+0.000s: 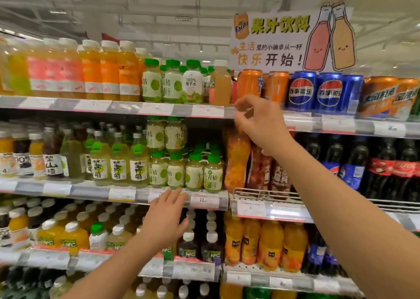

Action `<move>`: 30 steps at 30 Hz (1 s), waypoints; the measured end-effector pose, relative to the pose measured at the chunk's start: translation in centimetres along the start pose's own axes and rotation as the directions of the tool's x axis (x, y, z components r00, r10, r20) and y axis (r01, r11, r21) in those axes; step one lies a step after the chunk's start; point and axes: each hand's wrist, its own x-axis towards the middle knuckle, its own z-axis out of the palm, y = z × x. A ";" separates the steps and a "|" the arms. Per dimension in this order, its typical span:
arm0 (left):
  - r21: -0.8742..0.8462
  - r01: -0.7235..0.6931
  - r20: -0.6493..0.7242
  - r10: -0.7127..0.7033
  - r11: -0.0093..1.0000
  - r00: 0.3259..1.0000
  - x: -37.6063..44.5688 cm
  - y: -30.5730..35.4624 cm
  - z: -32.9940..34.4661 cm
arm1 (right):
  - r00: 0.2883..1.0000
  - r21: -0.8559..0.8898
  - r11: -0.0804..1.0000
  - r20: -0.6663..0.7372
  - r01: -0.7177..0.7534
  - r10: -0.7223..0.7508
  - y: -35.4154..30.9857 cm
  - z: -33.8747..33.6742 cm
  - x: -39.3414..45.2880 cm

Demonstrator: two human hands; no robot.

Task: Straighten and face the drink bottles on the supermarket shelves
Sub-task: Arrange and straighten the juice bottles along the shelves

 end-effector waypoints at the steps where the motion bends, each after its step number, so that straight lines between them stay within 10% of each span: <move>1: 0.005 -0.004 0.014 0.003 1.000 1.000 0.3 -0.4 0.4 | 0.998 -0.047 0.999 -0.058 -0.009 0.006 -0.7 0.3 1.7; 15: -0.033 -0.110 0.058 0.112 0.993 0.992 0.5 -2.7 3.4 | 0.935 -0.285 0.891 -0.107 -0.354 0.338 -3.4 5.7 9.4; 30: -0.088 0.026 0.194 -0.009 0.996 0.981 -0.2 -0.8 1.3 | 0.968 0.043 0.988 -0.197 -0.149 0.155 -4.5 0.2 1.0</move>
